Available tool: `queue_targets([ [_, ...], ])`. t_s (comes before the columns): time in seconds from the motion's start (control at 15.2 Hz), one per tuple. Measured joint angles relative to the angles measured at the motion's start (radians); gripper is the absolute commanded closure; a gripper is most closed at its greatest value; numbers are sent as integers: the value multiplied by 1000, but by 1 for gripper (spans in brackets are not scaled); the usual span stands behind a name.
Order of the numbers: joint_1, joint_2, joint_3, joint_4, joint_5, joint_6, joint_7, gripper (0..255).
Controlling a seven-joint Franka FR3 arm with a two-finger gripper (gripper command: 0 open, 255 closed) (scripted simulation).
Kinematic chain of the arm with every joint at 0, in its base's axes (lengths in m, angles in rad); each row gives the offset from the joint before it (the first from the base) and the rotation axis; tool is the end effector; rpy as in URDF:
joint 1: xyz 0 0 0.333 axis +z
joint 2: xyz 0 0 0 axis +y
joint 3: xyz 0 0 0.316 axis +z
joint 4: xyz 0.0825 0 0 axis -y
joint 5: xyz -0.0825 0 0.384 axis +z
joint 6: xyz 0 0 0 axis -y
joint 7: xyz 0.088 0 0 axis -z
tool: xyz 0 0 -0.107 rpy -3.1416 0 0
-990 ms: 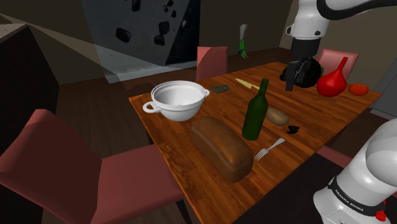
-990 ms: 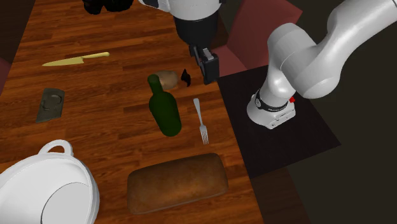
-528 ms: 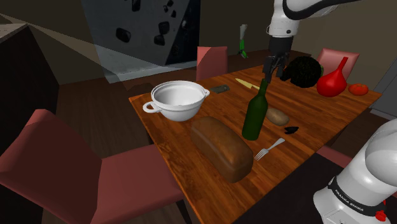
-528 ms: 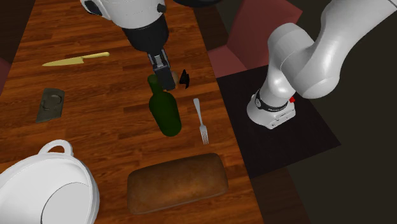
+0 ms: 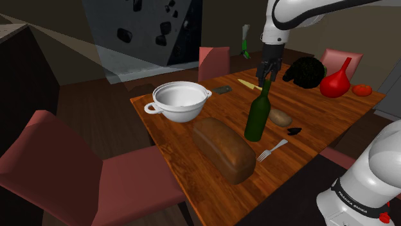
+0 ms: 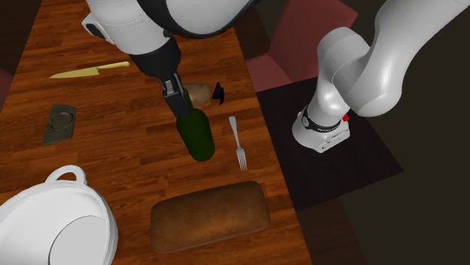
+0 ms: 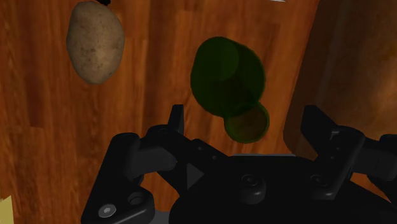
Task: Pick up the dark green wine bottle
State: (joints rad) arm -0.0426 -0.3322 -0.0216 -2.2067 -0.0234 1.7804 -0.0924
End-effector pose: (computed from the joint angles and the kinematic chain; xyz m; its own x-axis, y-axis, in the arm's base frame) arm 0.4425 -0.0312 0.5077 0.9948 0.0352 -0.0951 0.0360 -0.9993 0.0065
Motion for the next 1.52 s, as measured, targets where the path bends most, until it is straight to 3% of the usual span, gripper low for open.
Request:
queue_targets([
  [0.2, 0, 3, 0, -31, 0, 33, 1, 0],
  [0.26, 0, 4, -1, -32, 0, 36, 0, 255],
  [0.92, -1, 3, -1, -34, 0, 40, 0, 255],
  [1.52, 1, -5, 1, 64, 1, -69, 0, 255],
])
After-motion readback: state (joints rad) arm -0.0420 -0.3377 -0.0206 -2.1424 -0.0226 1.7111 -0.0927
